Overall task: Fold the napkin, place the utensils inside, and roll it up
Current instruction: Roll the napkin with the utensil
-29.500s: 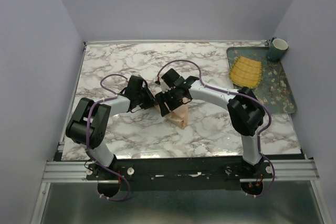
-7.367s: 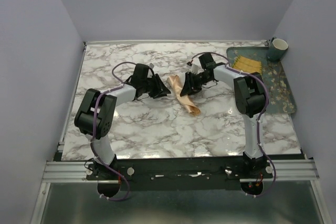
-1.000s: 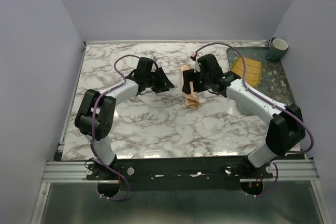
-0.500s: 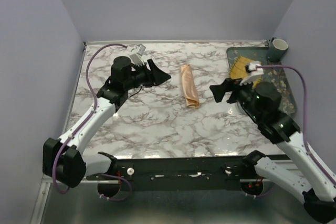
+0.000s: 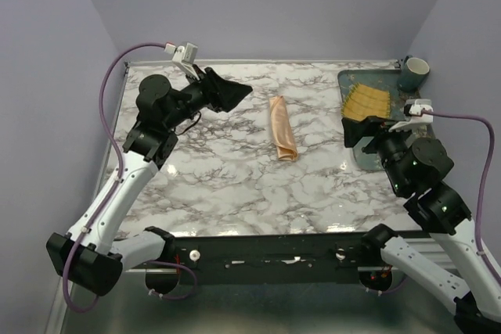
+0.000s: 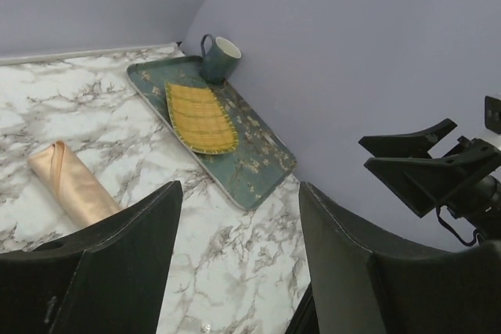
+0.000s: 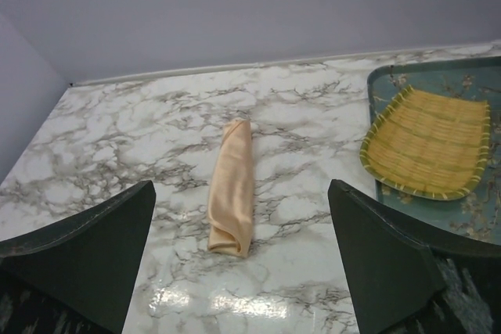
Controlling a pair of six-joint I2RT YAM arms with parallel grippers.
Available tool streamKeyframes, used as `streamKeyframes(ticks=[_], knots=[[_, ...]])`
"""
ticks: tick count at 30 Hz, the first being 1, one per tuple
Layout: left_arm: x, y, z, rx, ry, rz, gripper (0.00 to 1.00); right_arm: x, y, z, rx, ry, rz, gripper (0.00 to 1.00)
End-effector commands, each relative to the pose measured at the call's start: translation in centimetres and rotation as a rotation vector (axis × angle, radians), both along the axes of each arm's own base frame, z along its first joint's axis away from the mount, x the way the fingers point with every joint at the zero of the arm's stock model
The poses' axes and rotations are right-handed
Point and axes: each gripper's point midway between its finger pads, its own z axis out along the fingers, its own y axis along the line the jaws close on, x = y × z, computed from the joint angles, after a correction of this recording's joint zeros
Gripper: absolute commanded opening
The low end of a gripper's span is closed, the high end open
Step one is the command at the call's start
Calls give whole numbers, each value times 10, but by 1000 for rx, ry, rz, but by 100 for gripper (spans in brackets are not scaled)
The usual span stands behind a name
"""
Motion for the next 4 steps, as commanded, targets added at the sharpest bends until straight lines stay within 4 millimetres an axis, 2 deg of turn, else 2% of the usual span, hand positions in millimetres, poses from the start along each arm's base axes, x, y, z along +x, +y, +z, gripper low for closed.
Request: streamKeyframes(ticks=[1,4], knots=[[-9,7,32,-21,-97,16,71,-1,-9,22,-4,-67,-33,100],[-11,8,35,-23,-103,21,72,-3,-4,27,0,-84,-2,100]])
